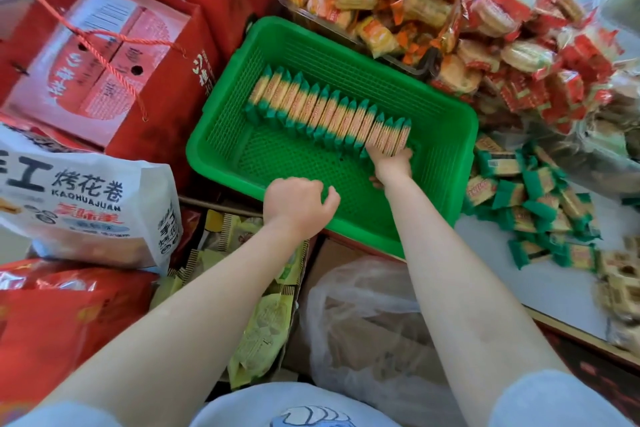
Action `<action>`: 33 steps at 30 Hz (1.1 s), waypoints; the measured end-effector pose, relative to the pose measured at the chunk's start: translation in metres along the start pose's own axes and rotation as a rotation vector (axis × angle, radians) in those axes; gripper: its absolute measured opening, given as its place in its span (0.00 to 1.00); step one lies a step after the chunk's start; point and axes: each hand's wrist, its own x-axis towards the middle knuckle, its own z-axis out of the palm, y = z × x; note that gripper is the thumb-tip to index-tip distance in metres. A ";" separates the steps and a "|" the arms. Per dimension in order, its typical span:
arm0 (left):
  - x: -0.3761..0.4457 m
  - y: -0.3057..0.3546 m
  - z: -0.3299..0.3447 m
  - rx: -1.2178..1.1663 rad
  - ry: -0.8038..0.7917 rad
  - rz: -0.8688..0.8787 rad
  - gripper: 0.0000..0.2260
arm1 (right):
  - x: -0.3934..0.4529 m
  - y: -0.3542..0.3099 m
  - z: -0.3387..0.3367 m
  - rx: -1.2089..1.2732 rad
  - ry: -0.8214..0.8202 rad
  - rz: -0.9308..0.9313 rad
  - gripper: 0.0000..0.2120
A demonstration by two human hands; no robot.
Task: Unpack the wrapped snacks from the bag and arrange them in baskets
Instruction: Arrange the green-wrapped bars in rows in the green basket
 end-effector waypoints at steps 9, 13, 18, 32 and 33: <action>0.000 -0.002 0.003 -0.005 0.024 -0.023 0.24 | -0.028 0.021 -0.029 0.295 -0.203 -0.021 0.41; -0.002 0.003 0.002 -0.015 -0.003 -0.069 0.22 | -0.061 0.033 -0.069 0.302 -0.259 -0.138 0.30; -0.019 0.082 0.014 -0.160 0.004 0.089 0.19 | -0.085 0.072 -0.145 0.455 -0.118 -0.278 0.08; -0.007 0.181 0.043 -0.171 -0.040 -0.020 0.27 | 0.024 0.137 -0.212 1.276 -0.230 0.315 0.25; -0.007 0.182 0.043 -0.162 -0.031 -0.024 0.27 | 0.029 0.132 -0.211 1.317 -0.222 0.333 0.23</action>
